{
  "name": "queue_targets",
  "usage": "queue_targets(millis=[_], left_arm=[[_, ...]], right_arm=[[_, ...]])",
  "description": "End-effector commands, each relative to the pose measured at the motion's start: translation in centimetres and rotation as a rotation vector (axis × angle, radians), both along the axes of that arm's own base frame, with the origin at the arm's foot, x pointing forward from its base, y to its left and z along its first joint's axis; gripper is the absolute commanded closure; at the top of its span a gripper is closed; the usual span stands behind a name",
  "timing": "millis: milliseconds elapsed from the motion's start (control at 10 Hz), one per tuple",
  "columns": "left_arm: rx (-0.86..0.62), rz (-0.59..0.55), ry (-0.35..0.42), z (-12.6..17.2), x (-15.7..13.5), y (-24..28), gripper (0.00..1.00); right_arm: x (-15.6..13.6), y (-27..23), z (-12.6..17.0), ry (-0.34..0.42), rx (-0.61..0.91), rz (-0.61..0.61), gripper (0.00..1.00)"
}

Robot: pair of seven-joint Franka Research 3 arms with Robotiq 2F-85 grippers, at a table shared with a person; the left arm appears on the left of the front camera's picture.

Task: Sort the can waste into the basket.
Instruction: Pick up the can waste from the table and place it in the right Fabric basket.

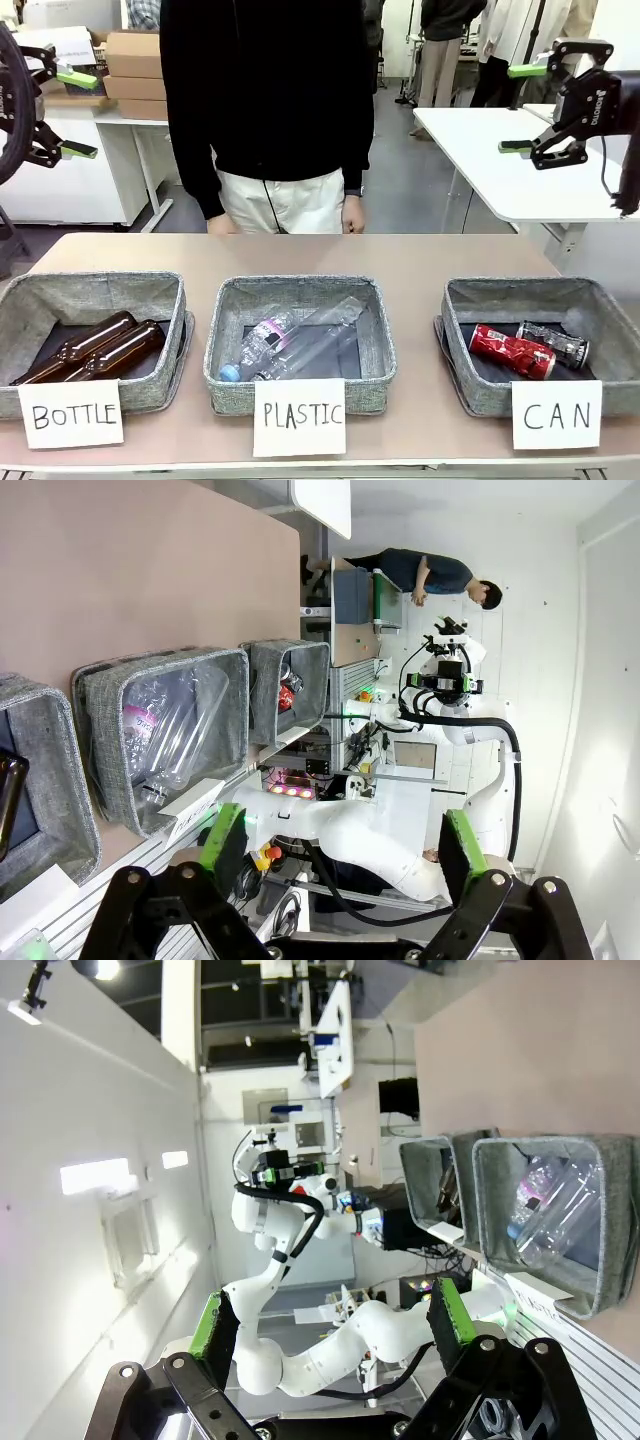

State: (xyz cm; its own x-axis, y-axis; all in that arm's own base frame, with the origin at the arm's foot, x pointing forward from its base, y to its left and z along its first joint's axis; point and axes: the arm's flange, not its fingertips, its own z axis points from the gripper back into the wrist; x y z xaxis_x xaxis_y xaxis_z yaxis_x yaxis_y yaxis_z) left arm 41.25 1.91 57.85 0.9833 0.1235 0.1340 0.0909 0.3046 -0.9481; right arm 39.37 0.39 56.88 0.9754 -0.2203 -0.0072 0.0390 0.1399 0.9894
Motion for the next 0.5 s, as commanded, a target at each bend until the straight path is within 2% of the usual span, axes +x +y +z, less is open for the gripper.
queue_targets(millis=[0,400], left_arm=[[0.001,-0.004,0.008,0.11,-0.27,0.04,0.00],[0.001,-0.004,0.008,0.11,-0.27,0.04,0.00]], right_arm=[[0.01,0.03,0.06,-0.004,0.018,0.003,0.00],[0.01,0.03,0.06,-0.004,0.018,0.003,0.00]])
